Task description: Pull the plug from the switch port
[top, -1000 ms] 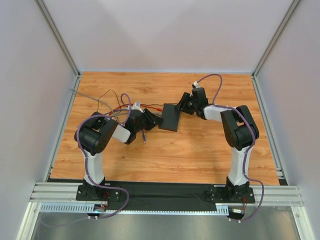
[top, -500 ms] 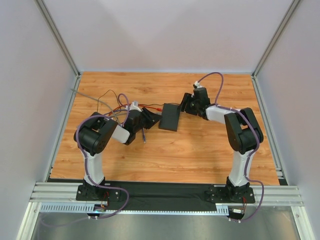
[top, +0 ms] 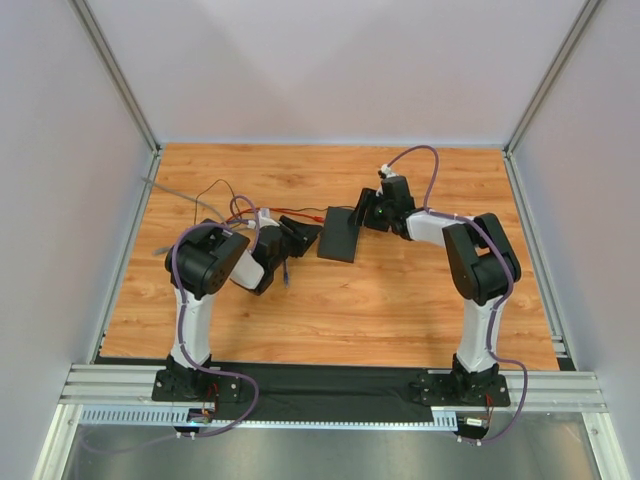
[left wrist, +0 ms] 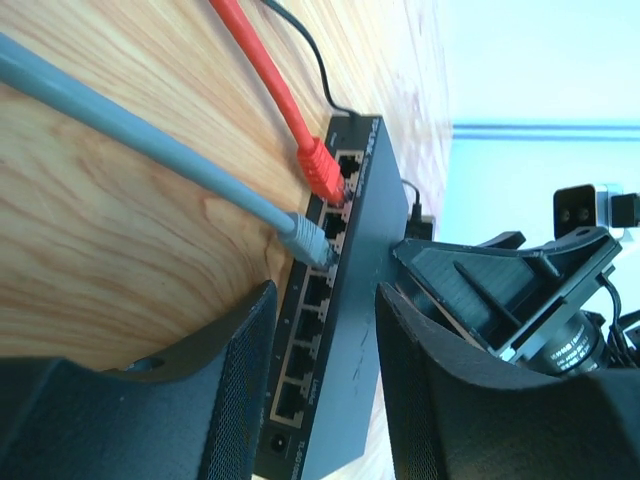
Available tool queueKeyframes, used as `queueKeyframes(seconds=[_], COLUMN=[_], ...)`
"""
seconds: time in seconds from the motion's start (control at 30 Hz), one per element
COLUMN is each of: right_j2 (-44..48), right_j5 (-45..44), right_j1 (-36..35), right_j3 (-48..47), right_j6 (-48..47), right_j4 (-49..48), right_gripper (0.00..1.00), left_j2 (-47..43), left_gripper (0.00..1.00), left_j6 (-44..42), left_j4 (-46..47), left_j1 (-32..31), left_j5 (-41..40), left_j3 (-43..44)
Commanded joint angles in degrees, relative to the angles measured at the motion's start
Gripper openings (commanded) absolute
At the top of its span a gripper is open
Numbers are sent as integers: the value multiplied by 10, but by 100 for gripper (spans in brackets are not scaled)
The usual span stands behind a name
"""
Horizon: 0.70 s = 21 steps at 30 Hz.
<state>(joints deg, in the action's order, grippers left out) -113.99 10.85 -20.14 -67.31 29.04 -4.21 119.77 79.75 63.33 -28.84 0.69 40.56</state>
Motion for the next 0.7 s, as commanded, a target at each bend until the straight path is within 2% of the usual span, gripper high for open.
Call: queueKeyframes(seconds=[0.0,0.27,0.67], right_j2=[-18,-23,-25], right_j5=[10,4,-5], right_j1=[-4,-7,-7], right_j3=[-23,-30,-39], right_j6=[-10,-11,-14], right_j4=[-8,-1,12], right_gripper=[58,57,57], left_j2=[4,-16,-7], left_gripper=[52,49,44], left_j6=[7,51,81], left_j4=[8,-158,-198], left_j1=[-1,-8,-21], left_j5=[-46,-82,-88], left_j3=[-2,37,51])
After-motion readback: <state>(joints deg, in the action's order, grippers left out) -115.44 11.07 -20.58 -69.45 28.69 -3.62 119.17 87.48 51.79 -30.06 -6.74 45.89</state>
